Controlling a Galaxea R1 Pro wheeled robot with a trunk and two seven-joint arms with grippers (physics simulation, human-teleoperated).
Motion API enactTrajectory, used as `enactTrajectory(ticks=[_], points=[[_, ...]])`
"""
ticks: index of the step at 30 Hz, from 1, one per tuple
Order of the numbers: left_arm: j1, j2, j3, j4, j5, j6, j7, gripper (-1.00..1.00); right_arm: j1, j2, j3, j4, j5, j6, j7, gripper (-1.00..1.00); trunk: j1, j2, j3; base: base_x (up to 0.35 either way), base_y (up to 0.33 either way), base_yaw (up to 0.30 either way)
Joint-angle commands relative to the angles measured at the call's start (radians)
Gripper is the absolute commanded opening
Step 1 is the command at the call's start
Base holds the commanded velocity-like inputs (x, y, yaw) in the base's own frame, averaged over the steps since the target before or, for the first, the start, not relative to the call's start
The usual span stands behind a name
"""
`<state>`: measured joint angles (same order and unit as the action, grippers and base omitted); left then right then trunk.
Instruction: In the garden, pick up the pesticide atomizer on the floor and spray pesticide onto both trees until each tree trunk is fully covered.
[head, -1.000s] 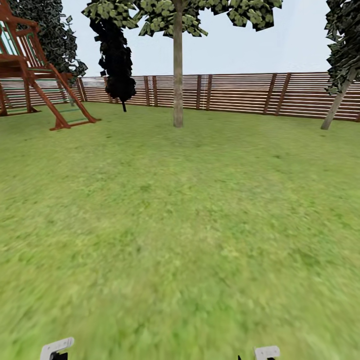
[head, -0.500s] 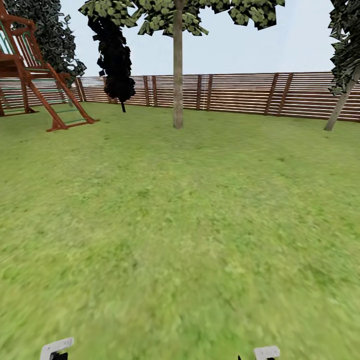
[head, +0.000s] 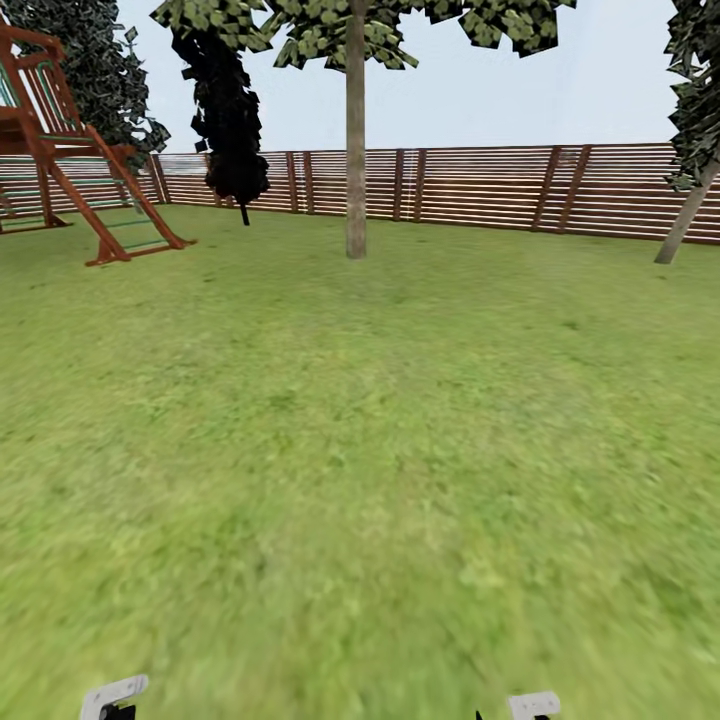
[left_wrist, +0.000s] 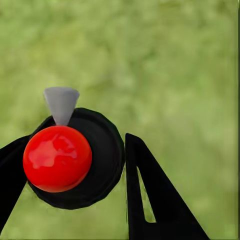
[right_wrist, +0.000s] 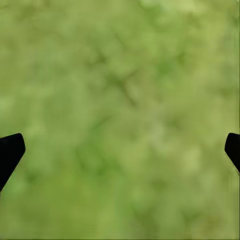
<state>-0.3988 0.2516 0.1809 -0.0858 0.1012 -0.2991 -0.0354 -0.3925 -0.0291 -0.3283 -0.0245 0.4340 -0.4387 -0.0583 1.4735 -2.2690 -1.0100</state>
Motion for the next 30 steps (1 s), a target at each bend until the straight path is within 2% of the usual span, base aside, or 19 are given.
enactTrajectory(ticks=[1, 30], points=[[0.0, 0.0, 0.0, 0.0, 0.0, 0.0, 0.0, -1.0, 0.0, 0.0, 0.0, 0.0, 0.0, 0.0, 0.0, 1.0, 0.0, 0.0, 0.0, 0.341, 0.0, 0.0], [0.0, 0.0, 0.0, 0.0, 0.0, 0.0, 0.0, -1.0, 0.0, 0.0, 0.0, 0.0, 0.0, 0.0, 0.0, 1.0, 0.0, 0.0, 0.0, 0.341, 0.0, 0.0]])
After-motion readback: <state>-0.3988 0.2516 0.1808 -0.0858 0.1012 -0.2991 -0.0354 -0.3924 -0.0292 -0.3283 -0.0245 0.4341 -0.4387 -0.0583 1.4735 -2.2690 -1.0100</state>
